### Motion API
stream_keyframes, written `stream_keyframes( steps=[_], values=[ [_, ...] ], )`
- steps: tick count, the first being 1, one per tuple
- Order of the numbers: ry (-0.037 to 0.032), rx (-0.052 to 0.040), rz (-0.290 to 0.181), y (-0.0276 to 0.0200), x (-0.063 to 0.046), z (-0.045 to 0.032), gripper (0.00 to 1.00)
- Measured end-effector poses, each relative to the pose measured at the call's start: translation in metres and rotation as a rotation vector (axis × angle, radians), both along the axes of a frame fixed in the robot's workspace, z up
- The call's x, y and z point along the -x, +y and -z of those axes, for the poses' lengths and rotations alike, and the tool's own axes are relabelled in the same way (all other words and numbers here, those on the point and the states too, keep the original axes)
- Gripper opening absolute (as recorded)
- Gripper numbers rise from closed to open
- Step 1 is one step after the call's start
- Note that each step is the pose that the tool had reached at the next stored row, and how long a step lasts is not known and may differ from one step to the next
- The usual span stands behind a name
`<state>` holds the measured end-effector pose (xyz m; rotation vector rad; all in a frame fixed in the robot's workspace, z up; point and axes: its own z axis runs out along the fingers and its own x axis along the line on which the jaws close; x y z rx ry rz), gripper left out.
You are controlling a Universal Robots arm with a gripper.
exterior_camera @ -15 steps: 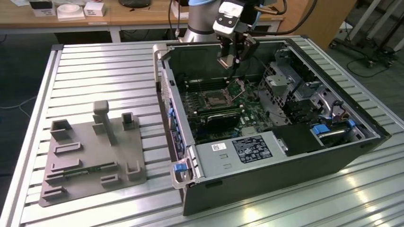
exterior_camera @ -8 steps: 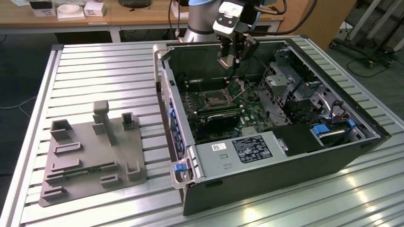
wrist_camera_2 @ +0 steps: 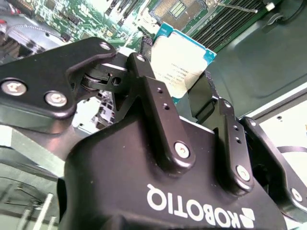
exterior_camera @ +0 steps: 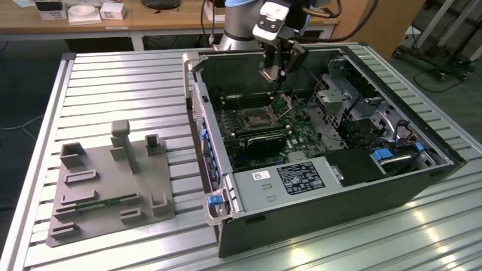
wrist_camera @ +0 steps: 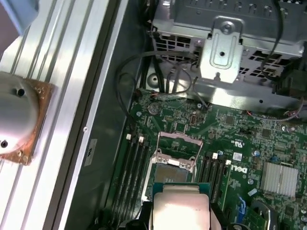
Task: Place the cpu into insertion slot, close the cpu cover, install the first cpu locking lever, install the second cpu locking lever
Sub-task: 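Place the cpu into insertion slot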
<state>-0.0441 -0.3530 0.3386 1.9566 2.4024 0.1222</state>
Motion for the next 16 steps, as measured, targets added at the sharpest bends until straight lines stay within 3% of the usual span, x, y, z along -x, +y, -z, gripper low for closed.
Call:
stream_keyframes(
  steps=[7,16],
  values=[
    [0.0001,0.0001,0.102,0.0,0.0003,0.0019,0.54],
    [0.0025,0.0002,0.129,0.0002,0.0017,0.0098,0.54]
  ],
)
